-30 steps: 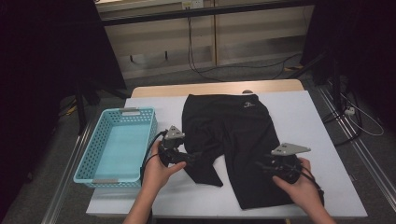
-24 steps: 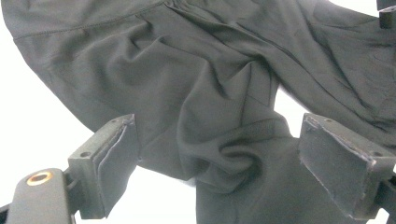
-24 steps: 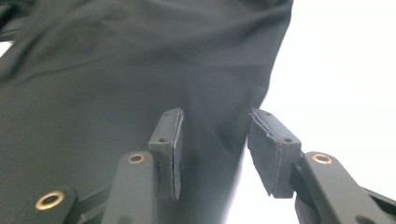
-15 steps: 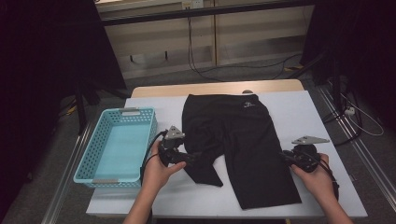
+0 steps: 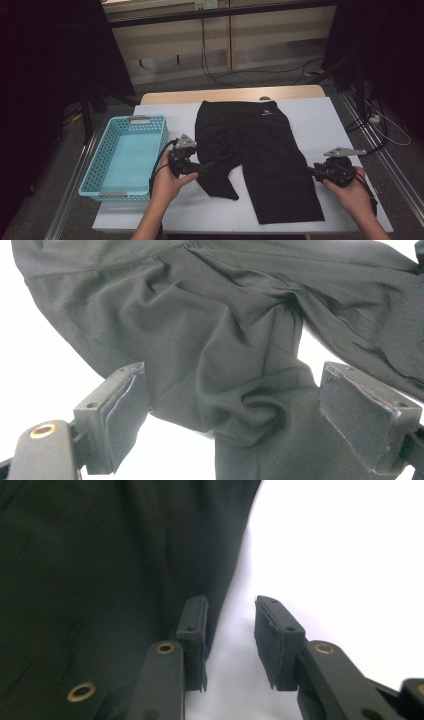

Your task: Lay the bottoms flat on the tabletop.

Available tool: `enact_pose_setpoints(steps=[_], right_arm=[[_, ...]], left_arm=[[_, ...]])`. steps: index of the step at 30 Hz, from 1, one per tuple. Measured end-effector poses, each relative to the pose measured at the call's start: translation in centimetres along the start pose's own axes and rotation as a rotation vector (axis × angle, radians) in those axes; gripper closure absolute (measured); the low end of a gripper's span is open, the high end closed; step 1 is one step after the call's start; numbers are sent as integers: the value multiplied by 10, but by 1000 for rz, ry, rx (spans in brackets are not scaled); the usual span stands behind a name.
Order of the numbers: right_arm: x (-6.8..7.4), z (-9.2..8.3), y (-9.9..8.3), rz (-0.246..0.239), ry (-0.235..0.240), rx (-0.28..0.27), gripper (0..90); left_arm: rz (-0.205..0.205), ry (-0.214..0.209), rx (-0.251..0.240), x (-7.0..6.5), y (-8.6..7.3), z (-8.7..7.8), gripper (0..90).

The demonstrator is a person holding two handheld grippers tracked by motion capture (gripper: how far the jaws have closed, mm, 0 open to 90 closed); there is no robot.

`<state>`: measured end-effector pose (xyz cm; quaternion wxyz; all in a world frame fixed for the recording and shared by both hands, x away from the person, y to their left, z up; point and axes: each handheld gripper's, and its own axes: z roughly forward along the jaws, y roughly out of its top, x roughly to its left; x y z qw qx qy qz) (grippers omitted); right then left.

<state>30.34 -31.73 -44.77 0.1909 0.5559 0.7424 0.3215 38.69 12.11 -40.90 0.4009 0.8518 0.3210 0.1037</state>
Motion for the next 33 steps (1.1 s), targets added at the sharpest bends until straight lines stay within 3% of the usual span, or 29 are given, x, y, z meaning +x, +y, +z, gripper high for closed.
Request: enact_pose_setpoints(steps=[5,7,9,11,14,17,19,21,24,25,26,29,33], right_arm=[[-13,29,28,4,-23,-47,562],[-16,45,41,-1,-16,-52,559],[-17,59,52,34,-9,-53,560],[-18,70,62,22,-40,-60,562],[-20,84,74,3,-61,-47,578],[-24,94,85,11,-61,-25,577],[-27,99,91,30,-43,-41,575],[-27,104,94,51,-49,-34,627],[-29,107,96,43,-69,-47,727],[-30,107,96,45,-65,-47,804],[-31,107,96,53,-29,-48,896],[-32,107,96,76,-11,-46,900],[-40,104,97,78,-50,-37,900]], left_arm=[[-1,-3,1,-1,0,2,134],[-1,-3,-1,-1,1,1,134],[-1,0,-5,0,1,0,134],[-2,-1,-10,1,1,-2,135],[-2,1,-17,1,1,-2,139],[-2,-1,-13,1,1,-1,141],[-2,4,-11,2,1,-1,140],[-3,5,-8,2,0,-1,140],[0,7,-4,2,0,0,140],[0,4,3,1,0,0,141],[3,3,-1,1,0,0,141],[9,4,-7,-2,2,0,142],[11,3,-6,-2,2,0,142]])
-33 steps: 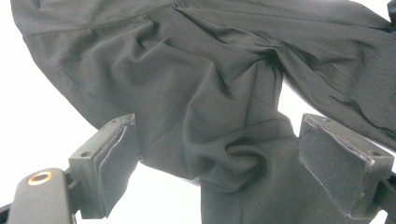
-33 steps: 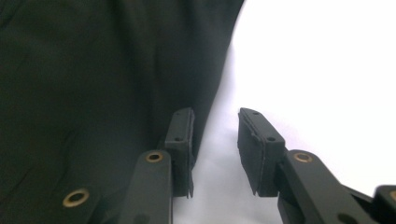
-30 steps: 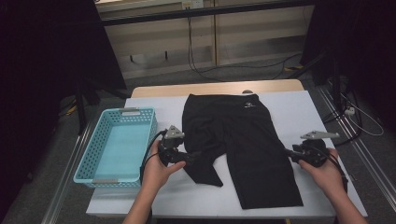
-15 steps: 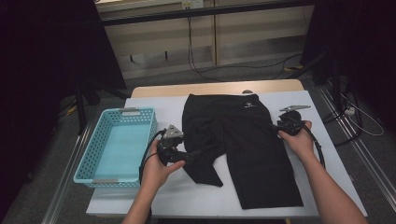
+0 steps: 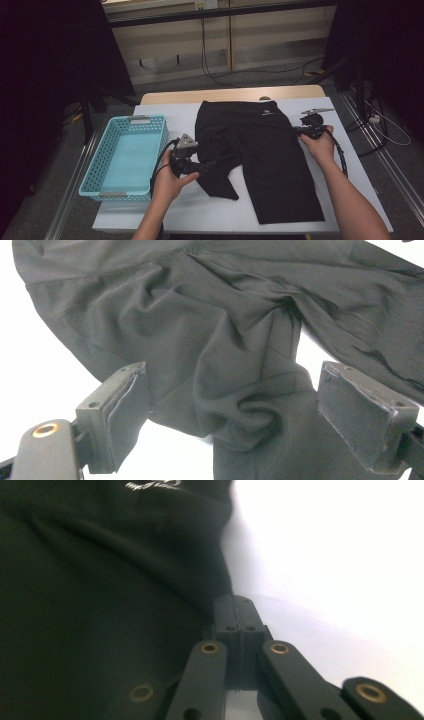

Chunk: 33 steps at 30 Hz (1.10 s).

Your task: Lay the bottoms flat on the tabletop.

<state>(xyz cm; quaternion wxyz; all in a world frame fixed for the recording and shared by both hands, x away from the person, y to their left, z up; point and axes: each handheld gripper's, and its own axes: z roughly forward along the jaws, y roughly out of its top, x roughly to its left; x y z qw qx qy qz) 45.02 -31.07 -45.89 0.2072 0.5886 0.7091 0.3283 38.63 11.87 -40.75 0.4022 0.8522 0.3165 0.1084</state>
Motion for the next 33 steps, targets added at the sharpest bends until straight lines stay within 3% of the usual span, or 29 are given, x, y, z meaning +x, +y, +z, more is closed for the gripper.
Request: enact_pose_setpoints(steps=[4,6,9,13,15,16,19,20,22,23,25,27,33], right_arm=[[-15,-5,-3,18,-23,10,900],[-22,-9,-4,7,-68,23,900],[-29,-11,-5,26,-24,-10,821],[-20,-7,4,18,-15,-52,713],[-12,-1,12,24,14,-74,590],[-8,3,16,30,39,-70,556],[2,17,20,40,53,-52,481],[4,21,21,42,45,-44,517],[6,27,20,44,39,-29,706],[5,27,20,41,23,-32,888],[0,26,19,91,20,-39,900],[-7,24,19,102,-28,-42,900],[-34,17,15,134,-112,-40,900]], left_arm=[[-7,1,3,1,-1,0,142],[-6,3,4,1,0,0,142],[-7,1,5,0,0,2,142],[-3,7,6,1,1,2,142],[-2,12,8,1,0,2,142],[1,13,10,2,0,2,142],[1,10,11,2,0,1,142],[1,11,8,2,0,0,142],[2,12,8,2,1,0,142],[2,12,8,2,0,1,142],[6,10,9,1,0,2,143],[2,9,8,0,0,2,144],[3,8,9,0,1,3,144]])
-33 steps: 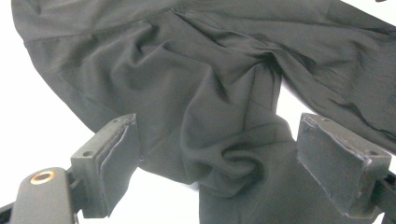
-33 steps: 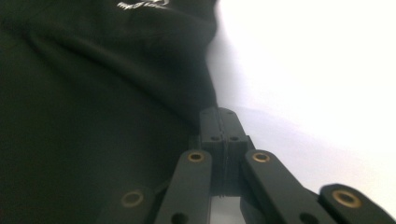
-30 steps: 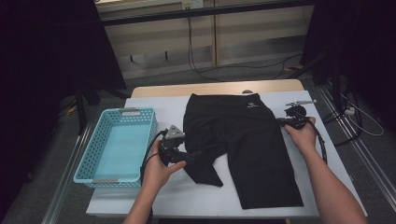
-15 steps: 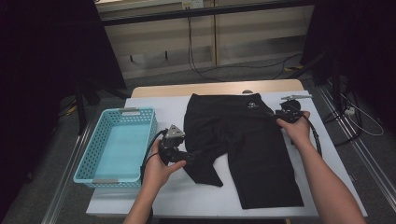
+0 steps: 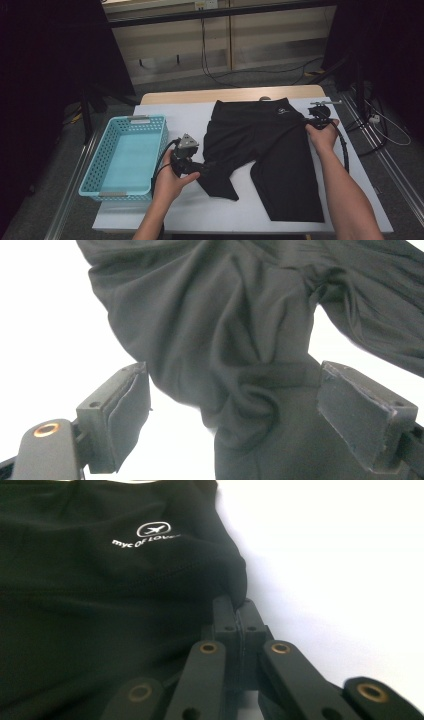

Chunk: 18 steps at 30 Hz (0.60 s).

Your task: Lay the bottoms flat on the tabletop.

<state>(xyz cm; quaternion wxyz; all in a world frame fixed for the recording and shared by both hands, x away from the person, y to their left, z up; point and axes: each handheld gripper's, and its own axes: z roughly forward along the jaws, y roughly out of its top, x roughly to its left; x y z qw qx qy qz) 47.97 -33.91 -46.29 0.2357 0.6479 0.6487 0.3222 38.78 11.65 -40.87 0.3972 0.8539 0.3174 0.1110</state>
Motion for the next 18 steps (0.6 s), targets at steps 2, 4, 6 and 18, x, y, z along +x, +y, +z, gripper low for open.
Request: enact_pose_setpoints(steps=[2,4,6,18], right_arm=[[-6,-1,0,10,-5,-2,880],[-9,-4,-1,-1,-17,5,722],[-11,-8,-2,7,13,18,611],[8,-66,-52,-68,100,72,545]], left_arm=[[5,2,1,0,0,0,145],[3,2,3,0,0,1,145],[-2,-7,4,-1,0,2,144],[17,-23,0,-2,2,1,144]])
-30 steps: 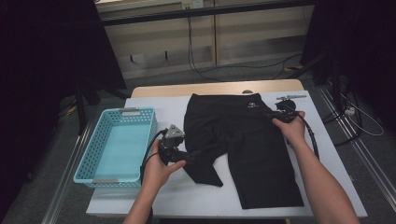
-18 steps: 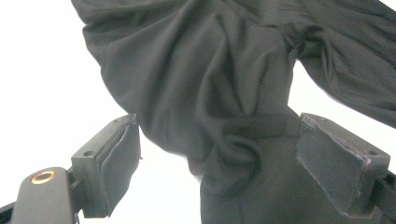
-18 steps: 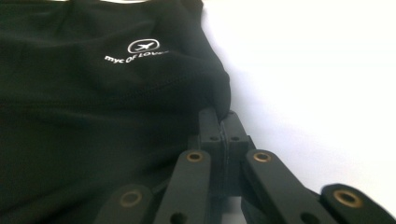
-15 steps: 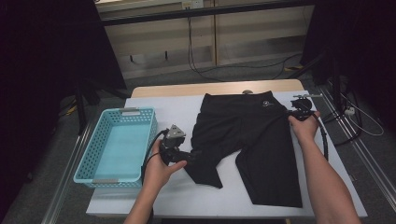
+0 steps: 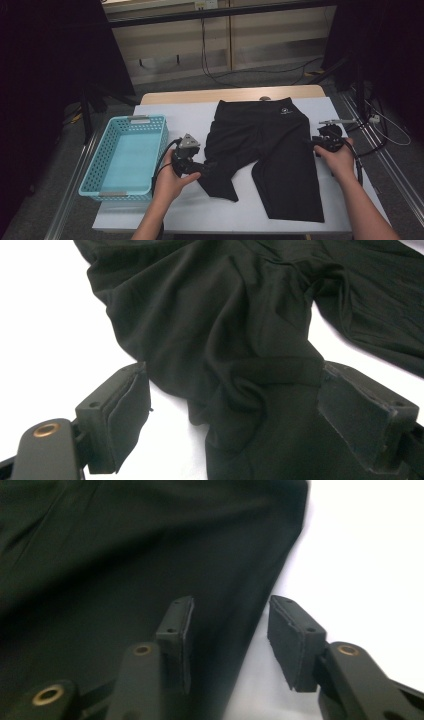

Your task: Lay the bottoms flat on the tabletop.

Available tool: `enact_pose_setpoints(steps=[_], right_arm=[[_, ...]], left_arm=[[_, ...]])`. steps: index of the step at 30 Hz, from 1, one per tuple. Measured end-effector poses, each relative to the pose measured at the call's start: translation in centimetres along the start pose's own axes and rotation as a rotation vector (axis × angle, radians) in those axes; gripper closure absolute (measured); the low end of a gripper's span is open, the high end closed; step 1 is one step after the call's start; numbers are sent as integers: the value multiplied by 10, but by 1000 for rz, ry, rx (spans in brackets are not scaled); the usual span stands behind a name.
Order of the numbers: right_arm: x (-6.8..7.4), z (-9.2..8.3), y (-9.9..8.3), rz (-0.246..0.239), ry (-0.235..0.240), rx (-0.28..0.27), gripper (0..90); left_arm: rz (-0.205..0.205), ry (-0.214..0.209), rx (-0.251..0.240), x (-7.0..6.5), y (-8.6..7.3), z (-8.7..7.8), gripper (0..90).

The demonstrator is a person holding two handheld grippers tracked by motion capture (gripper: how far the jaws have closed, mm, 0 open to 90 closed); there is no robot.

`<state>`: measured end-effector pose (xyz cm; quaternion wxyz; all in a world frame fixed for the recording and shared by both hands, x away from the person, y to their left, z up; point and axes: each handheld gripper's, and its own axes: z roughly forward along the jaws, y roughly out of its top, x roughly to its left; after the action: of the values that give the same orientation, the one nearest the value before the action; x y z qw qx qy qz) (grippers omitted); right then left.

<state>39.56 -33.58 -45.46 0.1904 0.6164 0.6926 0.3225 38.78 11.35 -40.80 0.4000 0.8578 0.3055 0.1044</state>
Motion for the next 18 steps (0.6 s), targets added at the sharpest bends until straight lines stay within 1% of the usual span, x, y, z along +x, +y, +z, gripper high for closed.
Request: enact_pose_setpoints(steps=[1,2,3,4,6,7,8,9,11,12,14,16,18], right_arm=[[5,-5,-5,-14,-6,12,550],[9,-10,-10,-33,-13,20,555],[12,-15,-14,-48,-20,27,574],[15,-20,-19,-53,-22,30,583],[19,-30,-31,-36,0,15,587],[21,-34,-38,-37,2,8,590],[23,-39,-44,-43,4,-1,595],[25,-43,-48,-40,7,2,601],[29,-52,-55,-30,4,19,645],[30,-55,-59,-34,1,23,651],[33,-62,-65,-49,-6,30,691],[34,-66,-71,-37,2,21,731],[34,-70,-75,-38,14,23,821]], left_arm=[[2,-7,3,0,1,-1,143],[0,-9,-6,-1,1,-1,143],[4,-8,-4,-1,2,-1,143],[-1,-15,0,-2,2,-1,141],[1,-17,3,-3,2,0,138],[-3,-22,3,-5,2,2,138],[9,-28,9,-5,3,2,138],[8,-33,10,-6,3,3,138],[14,-29,11,-7,4,3,138],[14,-24,8,-7,4,3,138],[9,-24,11,-7,5,3,137],[11,-16,11,-6,4,3,131],[8,-19,15,-5,4,3,131]])
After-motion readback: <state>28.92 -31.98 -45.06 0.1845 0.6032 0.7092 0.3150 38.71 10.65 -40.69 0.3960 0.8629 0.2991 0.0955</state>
